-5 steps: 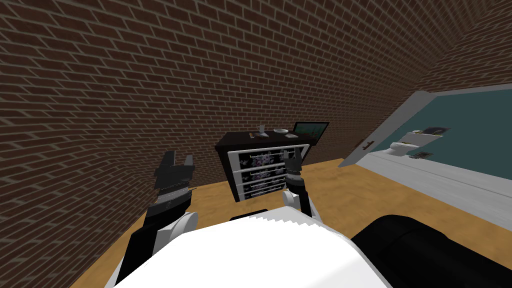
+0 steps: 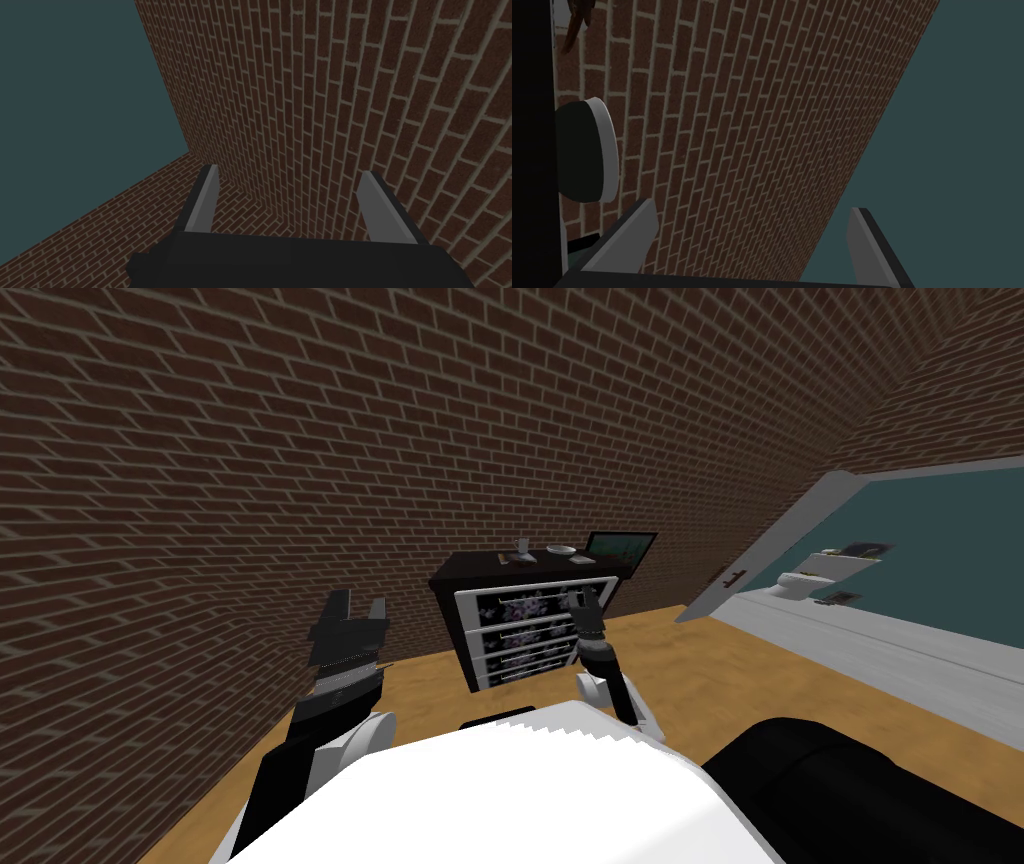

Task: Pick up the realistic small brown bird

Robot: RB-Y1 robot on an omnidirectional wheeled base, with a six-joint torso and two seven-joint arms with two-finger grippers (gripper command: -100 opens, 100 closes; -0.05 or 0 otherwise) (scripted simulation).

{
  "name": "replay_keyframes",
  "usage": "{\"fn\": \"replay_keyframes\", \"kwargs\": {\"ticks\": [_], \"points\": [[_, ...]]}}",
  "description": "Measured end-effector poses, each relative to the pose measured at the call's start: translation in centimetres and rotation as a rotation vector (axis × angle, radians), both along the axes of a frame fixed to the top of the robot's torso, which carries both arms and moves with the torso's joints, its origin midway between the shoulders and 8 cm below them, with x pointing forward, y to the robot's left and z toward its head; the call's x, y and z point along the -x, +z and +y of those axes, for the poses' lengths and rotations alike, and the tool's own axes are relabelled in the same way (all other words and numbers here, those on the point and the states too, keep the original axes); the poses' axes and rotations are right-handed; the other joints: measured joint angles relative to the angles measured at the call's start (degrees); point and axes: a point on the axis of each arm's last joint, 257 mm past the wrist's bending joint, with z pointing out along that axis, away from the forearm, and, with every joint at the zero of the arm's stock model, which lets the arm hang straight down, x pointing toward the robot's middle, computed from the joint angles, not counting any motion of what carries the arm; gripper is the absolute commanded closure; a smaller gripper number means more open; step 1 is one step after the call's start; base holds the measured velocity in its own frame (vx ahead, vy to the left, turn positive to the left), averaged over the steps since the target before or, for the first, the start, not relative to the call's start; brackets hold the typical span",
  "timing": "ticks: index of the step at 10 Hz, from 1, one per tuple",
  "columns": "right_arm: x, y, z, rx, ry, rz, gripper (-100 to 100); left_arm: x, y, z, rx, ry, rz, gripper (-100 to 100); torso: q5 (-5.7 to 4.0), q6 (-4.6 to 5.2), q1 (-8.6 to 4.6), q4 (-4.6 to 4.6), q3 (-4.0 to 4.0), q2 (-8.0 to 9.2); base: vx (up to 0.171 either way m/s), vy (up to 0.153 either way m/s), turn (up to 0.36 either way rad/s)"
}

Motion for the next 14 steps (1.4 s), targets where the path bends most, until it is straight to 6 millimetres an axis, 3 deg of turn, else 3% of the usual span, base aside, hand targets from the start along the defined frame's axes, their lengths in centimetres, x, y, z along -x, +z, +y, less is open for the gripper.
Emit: {"fn": "replay_keyframes", "kwargs": {"ticks": [7, 14], "points": [[-0.2, -1.8, -1.3, 0.261, -0.013, 0.076, -100, 0.0, 0.0, 0.0, 0.000, 0.000, 0.000, 0, 0.00, 0.00, 0.00, 0.01, 0.01, 0.02, -0.001, -0.017, -0.008], [-0.3, -3.5, -4.0, 0.581, -0.046, 0.152, -100, 0.0, 0.0, 0.0, 0.000, 0.000, 0.000, 0, -0.01, 0.00, -0.07, 0.01, 0.02, 0.03, -0.002, -0.030, -0.011]]}}
